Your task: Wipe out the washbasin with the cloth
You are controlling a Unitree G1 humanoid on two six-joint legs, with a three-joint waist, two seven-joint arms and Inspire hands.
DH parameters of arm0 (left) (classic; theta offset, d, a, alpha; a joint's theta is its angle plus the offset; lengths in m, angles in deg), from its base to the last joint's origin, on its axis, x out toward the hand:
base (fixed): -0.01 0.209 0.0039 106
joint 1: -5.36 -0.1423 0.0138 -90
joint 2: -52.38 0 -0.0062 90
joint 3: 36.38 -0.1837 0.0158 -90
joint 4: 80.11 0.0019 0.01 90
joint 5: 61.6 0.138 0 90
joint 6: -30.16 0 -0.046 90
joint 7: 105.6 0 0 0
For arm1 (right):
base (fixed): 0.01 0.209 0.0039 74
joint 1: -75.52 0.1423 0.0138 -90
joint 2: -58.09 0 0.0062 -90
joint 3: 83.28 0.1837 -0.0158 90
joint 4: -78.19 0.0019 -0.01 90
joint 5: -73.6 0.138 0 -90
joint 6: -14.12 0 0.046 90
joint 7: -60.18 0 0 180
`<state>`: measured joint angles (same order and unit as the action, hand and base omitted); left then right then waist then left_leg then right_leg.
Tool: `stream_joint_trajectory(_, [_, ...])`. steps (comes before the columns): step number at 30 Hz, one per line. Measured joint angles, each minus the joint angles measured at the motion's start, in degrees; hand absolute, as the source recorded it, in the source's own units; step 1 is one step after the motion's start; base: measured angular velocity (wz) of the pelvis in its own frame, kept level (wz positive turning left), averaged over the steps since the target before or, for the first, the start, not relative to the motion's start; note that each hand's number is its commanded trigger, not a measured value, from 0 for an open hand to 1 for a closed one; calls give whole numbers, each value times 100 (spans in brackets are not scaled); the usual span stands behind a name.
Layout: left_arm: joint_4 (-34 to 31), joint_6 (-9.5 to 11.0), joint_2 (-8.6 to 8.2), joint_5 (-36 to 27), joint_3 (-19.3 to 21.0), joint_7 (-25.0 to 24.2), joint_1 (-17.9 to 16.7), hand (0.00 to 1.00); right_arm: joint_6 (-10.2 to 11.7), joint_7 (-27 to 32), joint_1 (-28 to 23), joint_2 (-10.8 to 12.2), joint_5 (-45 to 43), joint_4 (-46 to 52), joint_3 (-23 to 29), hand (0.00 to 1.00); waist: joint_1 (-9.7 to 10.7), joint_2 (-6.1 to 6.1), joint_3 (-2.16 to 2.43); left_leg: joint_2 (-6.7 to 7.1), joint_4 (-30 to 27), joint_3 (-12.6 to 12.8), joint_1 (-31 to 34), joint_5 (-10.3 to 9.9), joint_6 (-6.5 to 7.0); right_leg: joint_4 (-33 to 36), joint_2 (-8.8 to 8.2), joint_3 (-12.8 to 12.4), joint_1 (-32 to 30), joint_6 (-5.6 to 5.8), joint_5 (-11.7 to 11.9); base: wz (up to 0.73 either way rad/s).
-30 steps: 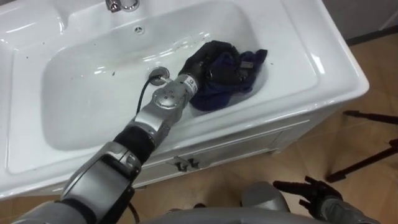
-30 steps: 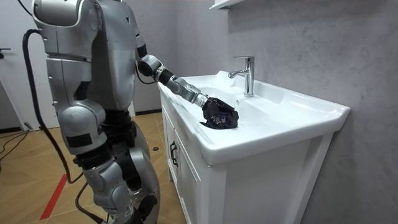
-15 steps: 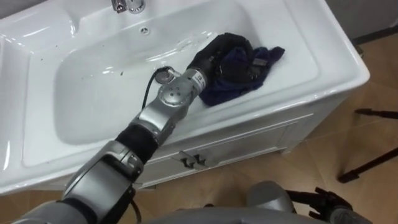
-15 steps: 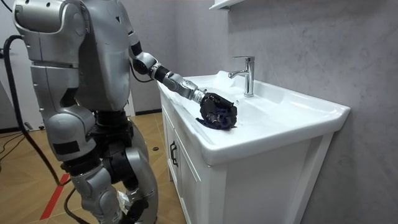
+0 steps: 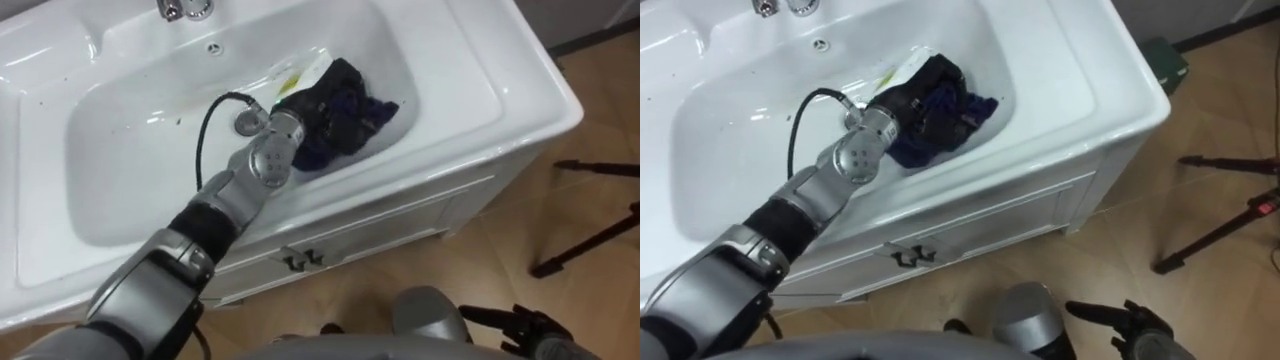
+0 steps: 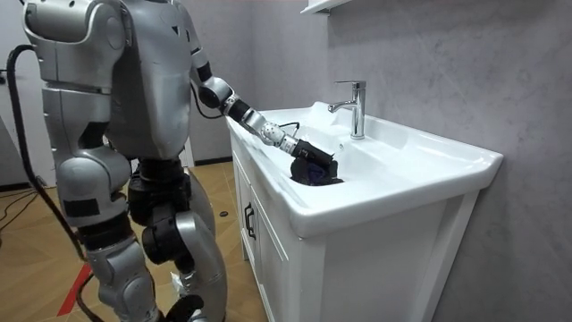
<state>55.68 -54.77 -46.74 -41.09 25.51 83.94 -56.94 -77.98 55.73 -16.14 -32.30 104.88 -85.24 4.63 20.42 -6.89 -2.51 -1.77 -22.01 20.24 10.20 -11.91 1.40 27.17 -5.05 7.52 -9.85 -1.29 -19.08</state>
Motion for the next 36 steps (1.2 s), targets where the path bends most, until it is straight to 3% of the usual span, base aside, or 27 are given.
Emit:
stream_joint_trajectory(4, [1044, 10, 191, 96, 37, 399, 509, 100, -4, 37, 43, -94, -234, 29, -8, 0, 65, -10, 3, -45, -181, 26, 247, -12, 17, 250, 6, -144, -333, -19, -13, -9])
stream_joint_trajectory(6, [1373, -3, 245, 109, 43, 513, 732, 100, -1, 88, 71, -128, -273, 72, -4, 0, 138, -61, 29, -67, -269, 58, 375, -41, 62, 401, 0, -159, -512, -36, -45, -8])
stream_joint_trajectory(8, [1761, -3, 261, 214, 224, 659, 942, 100, -12, 138, 170, -146, -469, 88, -1, 0, 139, -13, -6, -108, -413, 194, 483, -76, 88, 673, -15, -280, -751, -49, -88, -26])
stream_joint_trajectory(10, [1876, -11, 284, 395, 325, 742, 1014, 100, -15, 138, 153, -176, -553, 163, -3, 0, 143, -64, 3, -167, -545, 289, 590, -128, 96, 826, -34, -343, -922, -70, -100, -26])
stream_joint_trajectory(16, [2188, -100, 566, 862, 319, 934, 1404, 100, -60, 133, 202, -209, -437, 214, -15, 0, 185, -130, -62, -258, -914, 359, 1045, -209, 130, 1404, 13, -601, -1542, -95, -162, -14])
stream_joint_trajectory(19, [2404, -134, 754, 1024, 288, 1087, 1477, 100, -59, 117, 228, -234, -408, 217, -10, 0, 303, -160, -85, -288, -985, 458, 1155, -215, 123, 1568, 15, -656, -1730, -154, -166, -12])
stream_joint_trajectory(22, [2573, -211, 818, 1206, 248, 1140, 1509, 100, -51, 124, 264, -308, -409, 225, -3, 0, 396, -234, -118, -345, -1057, 490, 1169, -236, 79, 1575, 30, -638, -1753, -190, -166, -6])
stream_joint_trajectory(27, [2616, -250, 1033, 1805, 228, 1140, 1545, 100, -52, 119, 283, -383, -414, 188, -1, 0, 418, -293, -98, -371, -1087, 504, 1269, -236, 78, 1579, 83, -682, -1864, -225, -146, -6])
stream_joint_trajectory(31, [2710, -264, 1216, 1890, 85, 1139, 1583, 100, -52, 117, 281, -401, -363, 194, -12, 0, 323, -294, -100, -454, -1191, 528, 1362, -260, 70, 1563, 133, -694, -1916, -227, -135, -4])
stream_joint_trajectory(36, [2822, -265, 1435, 2265, 87, 1133, 1581, 100, -50, 131, 364, -399, -377, 213, -5, 0, 152, -338, -135, -458, -1250, 486, 1443, -269, 57, 1565, 128, -673, -1961, -233, -150, 1])
